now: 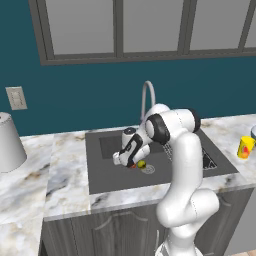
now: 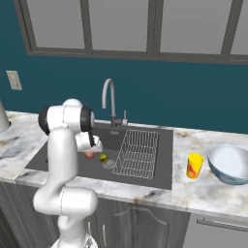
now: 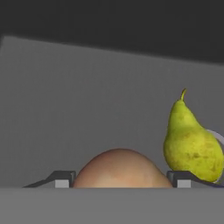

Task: Remove the pear and peach from the sink. Then move the bowl and cup from the counter to the sink for washing.

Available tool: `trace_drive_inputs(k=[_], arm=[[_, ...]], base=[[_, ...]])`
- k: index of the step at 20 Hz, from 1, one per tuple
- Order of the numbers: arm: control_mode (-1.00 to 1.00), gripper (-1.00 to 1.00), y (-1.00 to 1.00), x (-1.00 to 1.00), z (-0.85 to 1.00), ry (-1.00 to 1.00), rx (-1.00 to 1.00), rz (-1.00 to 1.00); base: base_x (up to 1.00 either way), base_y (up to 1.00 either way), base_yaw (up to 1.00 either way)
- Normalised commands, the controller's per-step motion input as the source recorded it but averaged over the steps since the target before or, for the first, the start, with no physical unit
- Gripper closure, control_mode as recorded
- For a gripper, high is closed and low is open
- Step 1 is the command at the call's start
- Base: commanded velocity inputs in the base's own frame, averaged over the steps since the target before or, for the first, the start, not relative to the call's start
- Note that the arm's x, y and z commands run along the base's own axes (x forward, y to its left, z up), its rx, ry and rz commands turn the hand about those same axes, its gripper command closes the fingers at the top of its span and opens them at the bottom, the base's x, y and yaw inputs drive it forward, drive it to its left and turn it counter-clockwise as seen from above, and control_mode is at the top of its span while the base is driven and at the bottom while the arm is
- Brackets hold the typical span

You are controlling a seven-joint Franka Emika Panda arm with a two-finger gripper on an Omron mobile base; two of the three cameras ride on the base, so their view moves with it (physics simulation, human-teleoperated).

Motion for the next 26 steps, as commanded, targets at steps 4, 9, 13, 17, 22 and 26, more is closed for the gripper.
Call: trace_drive_inputs(k=[4, 9, 13, 17, 22, 26], arm=[[-1.0, 1.0, 0.0, -0.18, 0.3, -0.03, 0.01, 0.0], [-1.0, 1.0, 0.0, -0.18, 0.3, 0.0, 0.02, 0.0], [-1.0, 1.0, 0.0, -0.12, 0.34, -0.01, 0.03, 0.0], [-1.0, 1.0, 0.0, -0.1, 0.35, 0.0, 0.02, 0.0], [-1.0, 1.0, 0.0, -0.11, 0.34, -0.02, 0.0, 0.0], [-1.0, 1.0, 0.0, -0.1, 0.34, -0.01, 0.0, 0.0]], base=[[0.0, 0.0, 0.0], [0.0, 0.0, 0.0], [0.0, 0.0, 0.0], [0.0, 0.0, 0.0], [0.0, 0.0, 0.0], [0.0, 0.0, 0.0]])
